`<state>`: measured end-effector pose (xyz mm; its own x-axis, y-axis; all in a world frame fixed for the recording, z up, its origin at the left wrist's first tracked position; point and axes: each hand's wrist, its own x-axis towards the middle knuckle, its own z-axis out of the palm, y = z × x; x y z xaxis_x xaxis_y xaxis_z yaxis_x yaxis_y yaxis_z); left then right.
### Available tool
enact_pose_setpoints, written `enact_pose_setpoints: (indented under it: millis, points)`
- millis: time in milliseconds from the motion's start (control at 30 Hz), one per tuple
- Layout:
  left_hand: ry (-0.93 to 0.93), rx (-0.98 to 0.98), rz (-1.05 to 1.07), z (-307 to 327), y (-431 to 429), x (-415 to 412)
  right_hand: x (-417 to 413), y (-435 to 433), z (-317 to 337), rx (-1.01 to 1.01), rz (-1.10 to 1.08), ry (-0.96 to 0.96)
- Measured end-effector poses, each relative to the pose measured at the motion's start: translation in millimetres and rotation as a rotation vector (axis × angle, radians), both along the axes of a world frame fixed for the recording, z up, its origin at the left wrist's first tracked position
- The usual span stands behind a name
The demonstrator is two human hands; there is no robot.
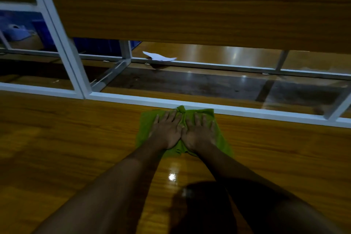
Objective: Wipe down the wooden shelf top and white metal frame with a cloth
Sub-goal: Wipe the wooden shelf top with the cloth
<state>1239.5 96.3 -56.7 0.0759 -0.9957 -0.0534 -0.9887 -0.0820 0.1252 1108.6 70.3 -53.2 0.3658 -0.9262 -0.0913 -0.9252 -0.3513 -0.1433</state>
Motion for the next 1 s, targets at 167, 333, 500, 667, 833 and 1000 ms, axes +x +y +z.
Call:
enact_pose_setpoints:
  millis: [167, 333, 500, 667, 833, 1000]
  points:
    - [-0.002, -0.001, 0.027, 1, 26, 2, 3, 25, 0, -0.005, 0.019, 0.009]
    - [-0.002, -0.014, 0.019, -2, 63, -7, -5, 59, -2, 0.014, 0.029, 0.016]
    - [-0.01, -0.007, -0.002, -1, 93, -34, -36, 92, -4, 0.002, 0.033, -0.027]
    - [-0.025, 0.031, -0.042, 0, 108, -83, -86, 111, -5, -0.006, -0.006, -0.033]
    - [0.005, 0.01, -0.13, -2, 91, -140, -144, 104, -7, -0.017, -0.109, -0.028]
    - [-0.003, 0.034, -0.155, -1, 54, -167, -169, 72, -8, -0.019, -0.16, 0.0]
